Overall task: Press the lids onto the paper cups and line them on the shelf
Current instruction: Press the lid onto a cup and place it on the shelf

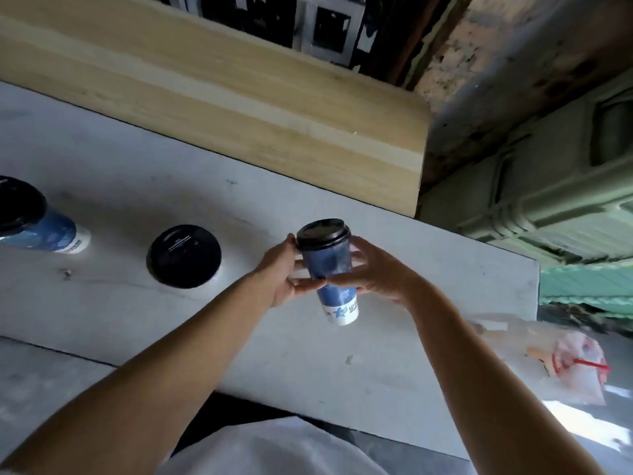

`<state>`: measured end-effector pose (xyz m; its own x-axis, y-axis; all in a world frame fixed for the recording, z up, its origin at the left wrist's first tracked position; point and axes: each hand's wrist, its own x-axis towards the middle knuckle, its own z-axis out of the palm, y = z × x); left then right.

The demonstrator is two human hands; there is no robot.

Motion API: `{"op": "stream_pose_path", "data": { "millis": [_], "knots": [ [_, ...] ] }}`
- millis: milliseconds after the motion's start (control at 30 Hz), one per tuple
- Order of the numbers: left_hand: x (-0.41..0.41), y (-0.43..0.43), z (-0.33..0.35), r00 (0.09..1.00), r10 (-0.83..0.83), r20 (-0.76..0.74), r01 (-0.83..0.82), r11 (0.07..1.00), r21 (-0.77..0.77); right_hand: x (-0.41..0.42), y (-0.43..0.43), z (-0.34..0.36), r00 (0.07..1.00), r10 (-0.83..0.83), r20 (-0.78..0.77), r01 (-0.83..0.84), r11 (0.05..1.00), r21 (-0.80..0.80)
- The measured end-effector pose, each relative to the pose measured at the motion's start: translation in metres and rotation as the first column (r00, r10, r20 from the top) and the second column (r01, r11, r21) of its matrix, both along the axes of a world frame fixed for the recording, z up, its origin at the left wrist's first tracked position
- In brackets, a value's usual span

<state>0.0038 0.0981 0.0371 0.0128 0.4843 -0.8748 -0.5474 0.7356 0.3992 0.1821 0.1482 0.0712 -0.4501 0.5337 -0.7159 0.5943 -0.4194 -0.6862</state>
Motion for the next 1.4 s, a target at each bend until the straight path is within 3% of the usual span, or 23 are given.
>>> {"op": "stream_pose_path", "data": {
  "millis": [133, 167, 200, 233, 267, 300, 333, 400, 467, 567, 700, 833, 1000, 1233, 1300, 1400],
  "knots": [
    [-0.006, 0.020, -0.005, 0.998, 0.033, 0.044, -0.035, 0.998, 0.046, -0.024, 0.041, 0.011, 0.965, 0.097, 0.242, -0.128, 0.985, 0.119],
    [-0.006, 0.022, -0.008, 0.999, 0.034, 0.005, -0.034, 0.997, 0.074, -0.030, 0.052, 0.014, 0.954, 0.110, 0.278, -0.148, 0.982, 0.120],
    [-0.006, 0.020, -0.014, 0.991, 0.014, -0.133, 0.003, 0.992, 0.128, -0.036, 0.062, 0.018, 0.937, 0.138, 0.320, -0.189, 0.972, 0.136],
    [-0.006, 0.015, -0.022, 0.920, -0.034, -0.391, 0.116, 0.975, 0.188, -0.043, 0.074, 0.023, 0.905, 0.183, 0.383, -0.264, 0.949, 0.170],
    [-0.006, 0.006, -0.032, 0.731, -0.086, -0.677, 0.292, 0.936, 0.196, -0.051, 0.087, 0.029, 0.852, 0.242, 0.464, -0.369, 0.906, 0.206],
    [-0.005, -0.005, -0.045, 0.487, -0.116, -0.866, 0.456, 0.879, 0.139, -0.059, 0.099, 0.033, 0.776, 0.308, 0.550, -0.494, 0.839, 0.227],
    [-0.004, -0.016, -0.055, 0.311, -0.154, -0.938, 0.548, 0.835, 0.044, -0.068, 0.112, 0.038, 0.686, 0.367, 0.629, -0.612, 0.758, 0.226],
    [-0.003, -0.036, -0.080, 0.105, -0.293, -0.950, 0.614, 0.771, -0.170, -0.084, 0.138, 0.047, 0.502, 0.425, 0.754, -0.776, 0.606, 0.176],
    [0.000, -0.051, -0.105, -0.019, -0.361, -0.932, 0.638, 0.714, -0.289, -0.100, 0.159, 0.060, 0.334, 0.422, 0.843, -0.862, 0.499, 0.092],
    [0.006, -0.062, -0.129, -0.132, -0.240, -0.962, 0.649, 0.712, -0.267, -0.117, 0.179, 0.079, 0.118, 0.366, 0.923, -0.938, 0.347, -0.017],
    [0.017, -0.059, -0.145, -0.213, -0.203, -0.956, 0.578, 0.763, -0.291, -0.124, 0.193, 0.100, -0.107, 0.239, 0.965, -0.972, 0.179, -0.152],
    [0.032, -0.046, -0.149, -0.212, -0.220, -0.952, 0.482, 0.824, -0.298, -0.122, 0.199, 0.124, -0.256, 0.049, 0.966, -0.967, -0.010, -0.255],
    [0.044, -0.037, -0.144, -0.181, -0.245, -0.952, 0.393, 0.870, -0.299, -0.115, 0.191, 0.149, -0.266, -0.158, 0.951, -0.936, -0.194, -0.294],
    [0.047, -0.037, -0.148, -0.253, -0.203, -0.946, 0.355, 0.890, -0.286, -0.108, 0.181, 0.129, -0.256, -0.226, 0.940, -0.909, -0.276, -0.314],
    [0.047, -0.038, -0.149, -0.275, -0.196, -0.941, 0.344, 0.894, -0.287, -0.109, 0.187, 0.128, -0.208, -0.247, 0.946, -0.910, -0.305, -0.280],
    [0.048, -0.038, -0.146, -0.276, -0.199, -0.940, 0.335, 0.897, -0.288, -0.109, 0.188, 0.121, -0.197, -0.206, 0.959, -0.912, -0.321, -0.256]
  ]
}}
